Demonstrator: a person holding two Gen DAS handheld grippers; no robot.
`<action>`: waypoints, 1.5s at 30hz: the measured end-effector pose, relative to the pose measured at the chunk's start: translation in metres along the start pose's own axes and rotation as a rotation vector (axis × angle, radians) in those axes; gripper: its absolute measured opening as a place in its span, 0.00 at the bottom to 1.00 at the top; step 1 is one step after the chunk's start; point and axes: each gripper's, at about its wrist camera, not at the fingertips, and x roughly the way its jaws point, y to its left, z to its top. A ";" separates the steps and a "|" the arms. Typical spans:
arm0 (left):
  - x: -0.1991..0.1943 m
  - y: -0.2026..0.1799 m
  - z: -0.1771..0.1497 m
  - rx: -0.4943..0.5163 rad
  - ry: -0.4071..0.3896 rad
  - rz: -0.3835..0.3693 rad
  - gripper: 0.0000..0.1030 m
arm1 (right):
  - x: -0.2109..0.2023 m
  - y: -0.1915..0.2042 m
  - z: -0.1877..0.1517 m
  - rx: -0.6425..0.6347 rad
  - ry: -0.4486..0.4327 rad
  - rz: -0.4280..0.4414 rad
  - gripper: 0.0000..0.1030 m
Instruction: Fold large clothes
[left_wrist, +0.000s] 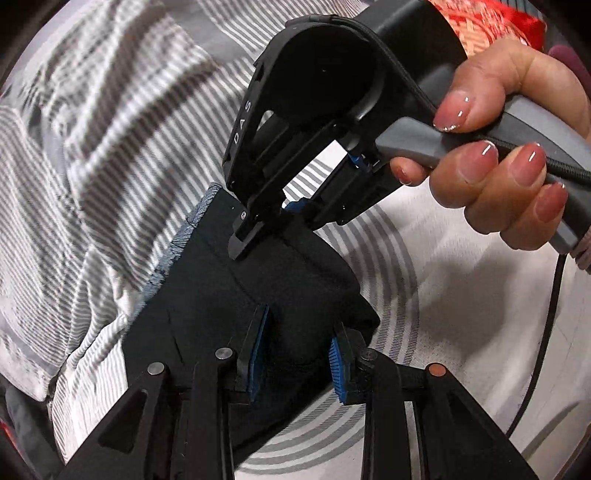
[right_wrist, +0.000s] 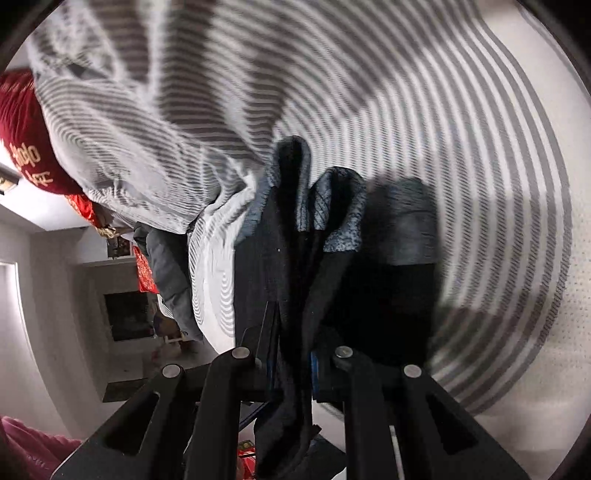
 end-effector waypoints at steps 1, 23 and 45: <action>0.003 -0.003 0.000 0.005 0.005 0.000 0.30 | 0.002 -0.007 0.000 0.004 -0.001 0.009 0.14; -0.015 -0.020 -0.004 0.039 0.023 0.010 0.68 | -0.023 -0.018 -0.017 -0.016 -0.009 -0.085 0.24; 0.035 0.165 -0.069 -0.580 0.342 0.072 0.68 | 0.004 0.086 -0.053 -0.286 -0.044 -0.531 0.41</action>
